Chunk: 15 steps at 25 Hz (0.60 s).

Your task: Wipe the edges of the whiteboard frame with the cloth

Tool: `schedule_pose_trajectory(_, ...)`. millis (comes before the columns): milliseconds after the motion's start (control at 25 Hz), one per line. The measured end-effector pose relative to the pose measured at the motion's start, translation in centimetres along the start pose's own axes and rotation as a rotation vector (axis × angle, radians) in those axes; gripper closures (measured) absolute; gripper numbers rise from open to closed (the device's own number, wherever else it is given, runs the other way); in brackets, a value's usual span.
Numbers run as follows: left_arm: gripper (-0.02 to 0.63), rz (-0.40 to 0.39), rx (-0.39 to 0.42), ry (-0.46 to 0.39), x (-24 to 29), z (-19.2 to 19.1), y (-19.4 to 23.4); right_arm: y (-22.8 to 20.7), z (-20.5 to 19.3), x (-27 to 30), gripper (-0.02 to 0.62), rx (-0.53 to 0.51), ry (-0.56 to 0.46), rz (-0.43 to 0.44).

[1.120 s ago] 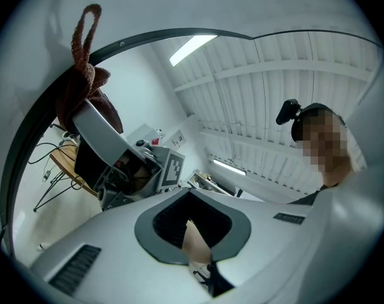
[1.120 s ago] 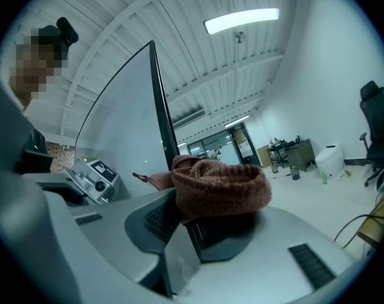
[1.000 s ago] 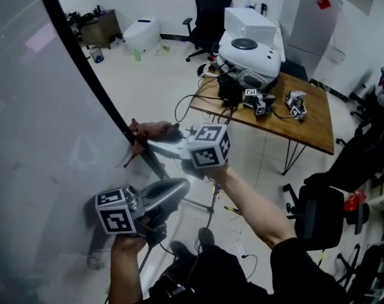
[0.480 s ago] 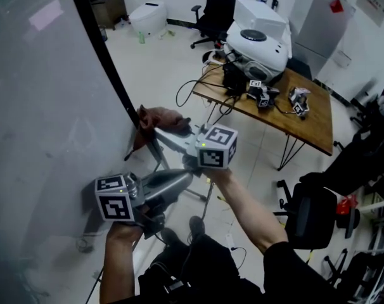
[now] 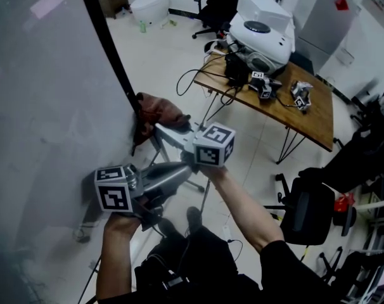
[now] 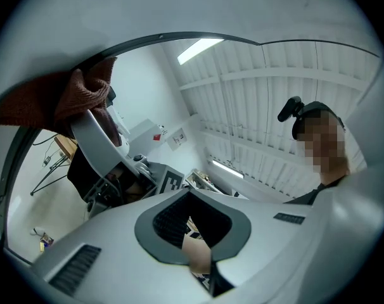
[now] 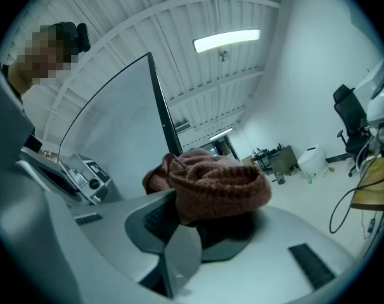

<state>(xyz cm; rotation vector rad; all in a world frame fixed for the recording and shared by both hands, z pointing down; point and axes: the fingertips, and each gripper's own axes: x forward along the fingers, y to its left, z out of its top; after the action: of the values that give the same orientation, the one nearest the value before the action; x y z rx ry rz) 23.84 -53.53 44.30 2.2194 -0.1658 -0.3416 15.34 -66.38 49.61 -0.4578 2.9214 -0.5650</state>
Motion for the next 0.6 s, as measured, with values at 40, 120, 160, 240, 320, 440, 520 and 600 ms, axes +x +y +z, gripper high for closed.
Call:
schedule_pose_trajectory(40,0.611,0.001,0.001,0.001,0.0,0.0,0.1,-0.1,-0.3,0.0,0.509,0.001,0.007,-0.004)
schedule_pose_trajectory(120,0.611,0.002,0.004,0.005,0.0,-0.1,0.3,-0.5,-0.8,0.0,0.509,0.007,0.017,-0.009)
schedule_pose_trajectory(160,0.611,0.000,0.004,0.006,0.0,-0.1,0.4,-0.7,-1.1,0.0,0.509,0.013,0.019,-0.011)
schedule_pose_trajectory(240,0.611,-0.002,-0.001,0.007,0.2,-0.2,0.7,-1.0,-1.4,-0.1,0.509,0.025,0.023,-0.011)
schedule_pose_trajectory(320,0.611,-0.001,-0.008,0.005,0.4,-0.3,0.9,-1.0,-1.7,-0.2,0.509,0.036,0.026,-0.006)
schedule_pose_trajectory(440,0.611,-0.008,-0.017,0.003,0.5,-0.2,1.4,-1.4,-2.1,-0.1,0.509,0.050,0.028,-0.006)
schedule_pose_trajectory(520,0.611,-0.017,-0.021,0.001,0.7,-0.2,1.7,-1.8,-2.2,-0.2,0.509,0.050,0.029,-0.011)
schedule_pose_trajectory(600,0.611,-0.022,-0.024,0.000,0.7,-0.2,1.7,-1.9,-2.4,-0.1,0.509,0.049,0.031,-0.007)
